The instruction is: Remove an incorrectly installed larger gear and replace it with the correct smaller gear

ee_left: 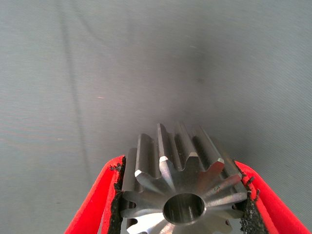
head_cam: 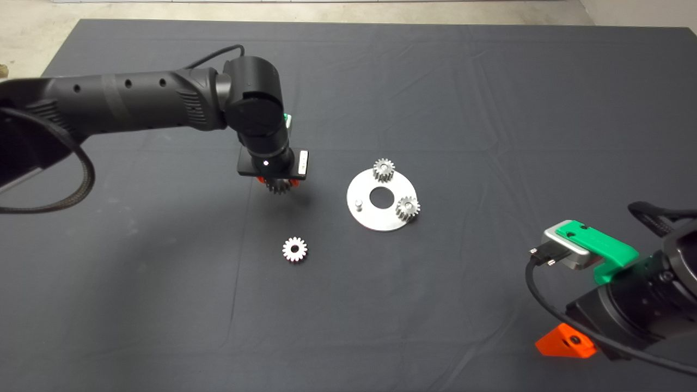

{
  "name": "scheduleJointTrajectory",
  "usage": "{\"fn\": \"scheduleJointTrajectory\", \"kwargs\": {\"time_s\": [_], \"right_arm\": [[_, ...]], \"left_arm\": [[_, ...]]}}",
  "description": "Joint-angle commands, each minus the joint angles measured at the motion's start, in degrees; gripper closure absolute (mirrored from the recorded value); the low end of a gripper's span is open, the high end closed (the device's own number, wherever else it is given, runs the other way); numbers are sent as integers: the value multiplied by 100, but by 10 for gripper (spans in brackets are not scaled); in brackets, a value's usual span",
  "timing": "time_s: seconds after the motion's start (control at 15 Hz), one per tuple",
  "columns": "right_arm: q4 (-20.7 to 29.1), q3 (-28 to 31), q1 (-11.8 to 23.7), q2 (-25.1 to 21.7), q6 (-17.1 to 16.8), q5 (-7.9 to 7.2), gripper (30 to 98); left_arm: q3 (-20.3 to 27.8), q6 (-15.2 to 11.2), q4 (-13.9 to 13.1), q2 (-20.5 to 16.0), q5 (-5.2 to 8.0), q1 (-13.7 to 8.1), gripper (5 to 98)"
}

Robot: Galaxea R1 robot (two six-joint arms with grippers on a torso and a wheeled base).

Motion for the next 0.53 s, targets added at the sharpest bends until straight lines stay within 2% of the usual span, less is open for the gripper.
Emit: {"fn": "scheduleJointTrajectory", "kwargs": {"time_s": [0.0, 0.47], "right_arm": [[157, 6, 119, -12, -4, -321, 308], [157, 6, 119, -12, -4, -312, 308]], "left_arm": [[39, 34, 55, 12, 116, -68, 582], [-194, 80, 38, 38, 81, 117, 583]]}}
